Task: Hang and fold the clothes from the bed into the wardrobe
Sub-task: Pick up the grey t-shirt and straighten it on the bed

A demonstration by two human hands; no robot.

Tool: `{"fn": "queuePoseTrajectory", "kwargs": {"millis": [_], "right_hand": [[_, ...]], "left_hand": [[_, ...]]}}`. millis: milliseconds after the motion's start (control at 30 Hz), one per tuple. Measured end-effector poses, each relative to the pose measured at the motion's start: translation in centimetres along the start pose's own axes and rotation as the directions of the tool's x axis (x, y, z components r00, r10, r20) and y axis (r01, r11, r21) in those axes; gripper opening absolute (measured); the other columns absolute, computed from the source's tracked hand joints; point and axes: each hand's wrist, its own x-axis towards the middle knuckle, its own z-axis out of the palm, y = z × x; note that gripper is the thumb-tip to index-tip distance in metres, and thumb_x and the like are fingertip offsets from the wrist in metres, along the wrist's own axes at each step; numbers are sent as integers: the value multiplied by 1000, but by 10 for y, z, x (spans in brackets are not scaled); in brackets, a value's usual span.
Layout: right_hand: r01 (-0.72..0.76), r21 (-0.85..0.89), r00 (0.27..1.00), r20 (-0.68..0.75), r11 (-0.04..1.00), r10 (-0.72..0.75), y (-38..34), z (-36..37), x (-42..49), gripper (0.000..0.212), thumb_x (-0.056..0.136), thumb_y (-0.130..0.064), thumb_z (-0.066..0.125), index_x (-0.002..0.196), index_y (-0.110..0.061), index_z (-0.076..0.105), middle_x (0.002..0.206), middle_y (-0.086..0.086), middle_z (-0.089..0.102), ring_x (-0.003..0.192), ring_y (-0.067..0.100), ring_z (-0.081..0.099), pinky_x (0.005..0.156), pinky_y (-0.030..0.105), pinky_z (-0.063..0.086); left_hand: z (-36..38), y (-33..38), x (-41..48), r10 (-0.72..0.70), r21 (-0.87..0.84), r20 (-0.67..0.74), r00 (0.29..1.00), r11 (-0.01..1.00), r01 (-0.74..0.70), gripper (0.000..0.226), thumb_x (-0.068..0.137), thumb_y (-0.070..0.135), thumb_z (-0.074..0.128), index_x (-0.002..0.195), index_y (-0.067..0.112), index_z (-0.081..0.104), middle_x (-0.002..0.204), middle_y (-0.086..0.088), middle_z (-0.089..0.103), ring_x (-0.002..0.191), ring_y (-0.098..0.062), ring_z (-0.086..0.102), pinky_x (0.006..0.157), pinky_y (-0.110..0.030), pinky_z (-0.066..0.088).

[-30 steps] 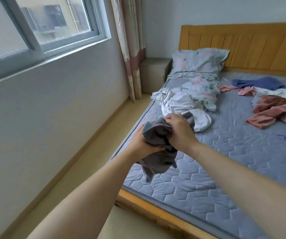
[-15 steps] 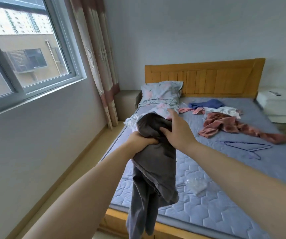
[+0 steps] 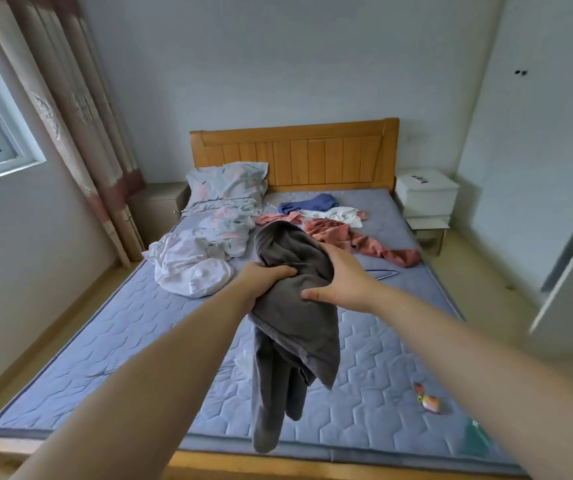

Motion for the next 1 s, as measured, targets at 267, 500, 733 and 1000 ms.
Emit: {"fn": "queuePoseTrajectory", "kwargs": {"millis": [267, 500, 733, 1000], "right_hand": [[-54, -177, 997, -69, 983, 43, 125, -82, 11, 120, 49, -69, 76, 148, -28, 22, 149, -1, 35, 135, 25, 35, 107, 53, 33], [-88, -205, 979, -200, 975, 46, 240, -173, 53, 97, 67, -54, 77, 145, -18, 31, 144, 3, 40, 131, 24, 39, 106, 39, 35], [-177, -170, 972, -184, 969, 145, 355, -290, 82, 103, 69, -53, 77, 149, -17, 22, 151, 3, 31, 138, 23, 31, 112, 44, 31], [-60, -249, 998, -51, 967, 49, 533, -407, 106, 105, 64, -54, 80, 146, -18, 27, 149, 3, 33, 137, 24, 29, 113, 43, 28]], "left_hand": [[144, 53, 64, -66, -38, 22, 998, 997, 67, 62, 71, 43, 78, 120, 11, 56, 115, -8, 61, 93, -24, 60, 79, -35, 50], [267, 123, 158, -55, -115, 62, 997, 991, 62, 71, 74, 46, 74, 131, 15, 47, 122, -6, 56, 93, -22, 56, 80, -36, 47], [399, 196, 223, -97, -146, 87, 992, 983, 109, 71, 76, 47, 70, 132, 10, 46, 106, -4, 57, 76, -16, 53, 68, -31, 45], [589, 227, 277, -114, -242, -72, 991, 966, 93, 43, 76, 43, 71, 101, 15, 50, 82, 2, 53, 71, -14, 53, 53, -24, 40]]}}
